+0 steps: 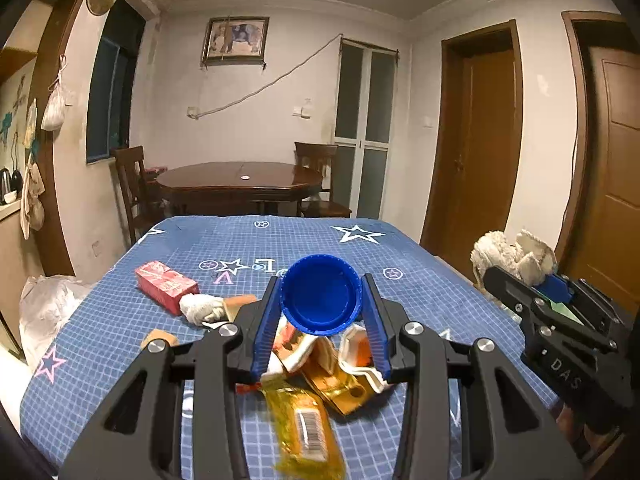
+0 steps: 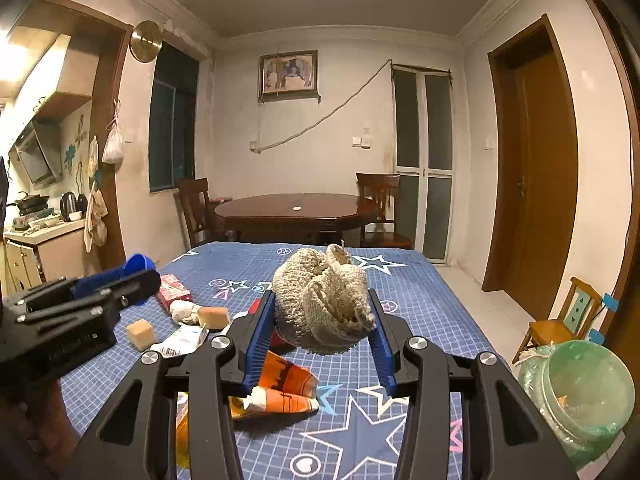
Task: Collect trash
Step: 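Carry the blue cap and cloth ball with both tools over the green bin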
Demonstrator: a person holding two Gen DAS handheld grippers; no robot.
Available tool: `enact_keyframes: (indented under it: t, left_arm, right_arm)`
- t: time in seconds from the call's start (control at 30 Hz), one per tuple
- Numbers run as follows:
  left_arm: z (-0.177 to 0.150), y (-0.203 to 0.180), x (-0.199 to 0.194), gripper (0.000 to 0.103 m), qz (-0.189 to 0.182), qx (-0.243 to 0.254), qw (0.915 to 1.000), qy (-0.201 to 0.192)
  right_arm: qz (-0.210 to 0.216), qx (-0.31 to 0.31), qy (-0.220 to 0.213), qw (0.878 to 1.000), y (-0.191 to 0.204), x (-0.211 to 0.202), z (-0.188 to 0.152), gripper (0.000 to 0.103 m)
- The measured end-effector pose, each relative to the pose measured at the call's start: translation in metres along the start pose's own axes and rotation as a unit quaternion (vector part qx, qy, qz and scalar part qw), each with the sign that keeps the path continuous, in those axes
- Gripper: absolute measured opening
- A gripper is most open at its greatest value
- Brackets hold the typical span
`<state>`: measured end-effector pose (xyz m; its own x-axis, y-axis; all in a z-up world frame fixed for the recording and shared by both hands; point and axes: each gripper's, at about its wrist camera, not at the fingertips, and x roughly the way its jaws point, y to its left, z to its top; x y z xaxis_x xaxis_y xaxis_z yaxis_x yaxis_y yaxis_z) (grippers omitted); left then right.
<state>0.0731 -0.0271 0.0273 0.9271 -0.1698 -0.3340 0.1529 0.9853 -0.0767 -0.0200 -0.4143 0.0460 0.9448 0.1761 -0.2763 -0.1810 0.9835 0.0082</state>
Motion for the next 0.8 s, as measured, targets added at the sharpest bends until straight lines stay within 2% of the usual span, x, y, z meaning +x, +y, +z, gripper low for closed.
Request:
enact_keyframes:
  t: [0.13, 0.53, 0.8]
  left_arm:
    - [-0.007, -0.006, -0.011, 0.038, -0.001, 0.005, 0.9999, -0.013]
    - [-0.013, -0.03, -0.022, 0.038, -0.004, 0.014, 0.9997, -0.019]
    - [-0.003, -0.065, -0.005, 0.038, -0.036, 0.021, 0.9991, -0.013]
  right_arm:
    - [-0.001, 0.003, -0.004, 1.0, -0.006, -0.018, -0.009, 0.045]
    - [-0.002, 0.016, -0.01, 1.0, -0.032, -0.054, -0.017, 0.046]
    - [-0.028, 0.024, -0.004, 0.999, -0.076, -0.063, -0.007, 0.046]
